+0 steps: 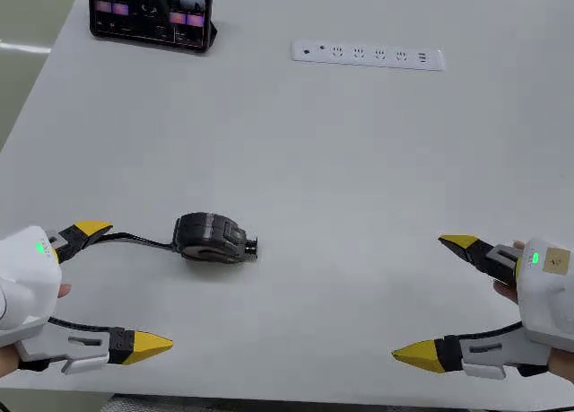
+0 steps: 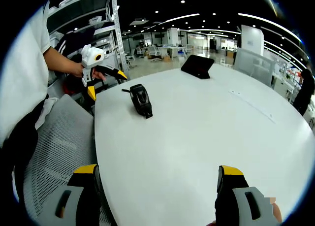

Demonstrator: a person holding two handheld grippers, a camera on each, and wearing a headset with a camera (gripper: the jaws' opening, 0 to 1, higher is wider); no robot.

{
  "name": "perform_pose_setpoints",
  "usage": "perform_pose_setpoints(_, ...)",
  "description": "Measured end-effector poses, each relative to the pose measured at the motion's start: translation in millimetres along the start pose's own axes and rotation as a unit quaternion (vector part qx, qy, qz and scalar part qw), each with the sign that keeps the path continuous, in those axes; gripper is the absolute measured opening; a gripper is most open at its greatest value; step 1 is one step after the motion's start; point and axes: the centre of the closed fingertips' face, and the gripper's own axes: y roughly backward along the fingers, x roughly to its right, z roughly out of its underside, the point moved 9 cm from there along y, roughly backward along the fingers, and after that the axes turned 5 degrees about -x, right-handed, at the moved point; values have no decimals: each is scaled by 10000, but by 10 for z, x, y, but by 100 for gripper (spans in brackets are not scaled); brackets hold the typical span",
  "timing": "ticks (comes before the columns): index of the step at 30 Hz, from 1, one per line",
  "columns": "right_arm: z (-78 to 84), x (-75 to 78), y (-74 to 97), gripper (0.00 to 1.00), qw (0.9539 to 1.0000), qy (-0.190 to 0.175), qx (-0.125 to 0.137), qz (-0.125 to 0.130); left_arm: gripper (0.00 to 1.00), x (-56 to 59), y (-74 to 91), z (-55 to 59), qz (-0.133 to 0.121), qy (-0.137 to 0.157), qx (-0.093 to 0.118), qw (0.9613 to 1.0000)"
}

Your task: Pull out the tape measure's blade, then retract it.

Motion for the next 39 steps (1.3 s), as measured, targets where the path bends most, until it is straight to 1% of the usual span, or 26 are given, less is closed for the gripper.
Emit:
perform_pose_setpoints(8, -4, -13, -28, 99, 10000, -18, -27, 2, 99, -11, -23, -28, -26, -93, 22, 10000)
perform_pose_setpoints(20, 23, -27, -29, 99, 10000, -63, -73, 0, 99, -26, -39, -22, -69, -232, -15, 9997)
perform_pose_setpoints(21, 26, -29, -24, 99, 10000, -68, -73, 3, 97, -8, -39, -15, 3, -180, -59, 9998)
perform_pose_setpoints(22, 26, -28, -20, 99, 9999, -81, -65, 5, 94, -9, -38, -18, -5, -204, -55, 9998)
perform_pose_setpoints(24, 26, -31, -10, 99, 9999, -100, -52, 9, 93, -4, -34, -34, -20, -210, -6, 9998)
perform_pose_setpoints(25, 27, -31, -7, 99, 9999, -104, -53, 10, 91, 5, -35, -39, 36, -190, 5, 9998)
perform_pose_setpoints(26, 29, -28, -3, 99, 9999, -104, -56, 15, 91, 6, -40, -43, 37, -177, 11, 9998)
perform_pose_setpoints(27, 31, -27, -1, 99, 9999, -106, -56, 14, 90, 7, -42, -42, 27, -195, -17, 9998)
perform_pose_setpoints(28, 33, -25, 0, 99, 9999, -111, -57, 14, 91, 10, -51, -45, 32, -281, 17, 9996)
perform_pose_setpoints(30, 31, -21, 0, 99, 9999, -112, -58, 18, 91, 16, -66, -35, 46, -268, -76, 9996)
perform_pose_setpoints(32, 29, -17, 1, 99, 9999, -117, -55, 18, 86, 28, -60, -39, 91, -268, -78, 9996)
perform_pose_setpoints(33, 28, -17, 1, 99, 9999, -122, -51, 18, 86, 33, -64, -37, 97, -259, -120, 9995)
perform_pose_setpoints(34, 29, -17, 0, 99, 9999, -122, -50, 18, 91, 28, -74, -47, 40, -272, -48, 9996)
perform_pose_setpoints(35, 30, -17, -1, 99, 9999, -123, -51, 16, 95, 35, -75, -56, 84, -253, 17, 9996)
perform_pose_setpoints(36, 34, -16, -2, 99, 9999, -123, -53, 17, 94, 36, -69, -57, 100, -188, -1, 9998)
perform_pose_setpoints(39, 39, -19, -2, 99, 9999, -129, -59, 12, 96, 43, -75, -61, 102, -212, 17, 9997)
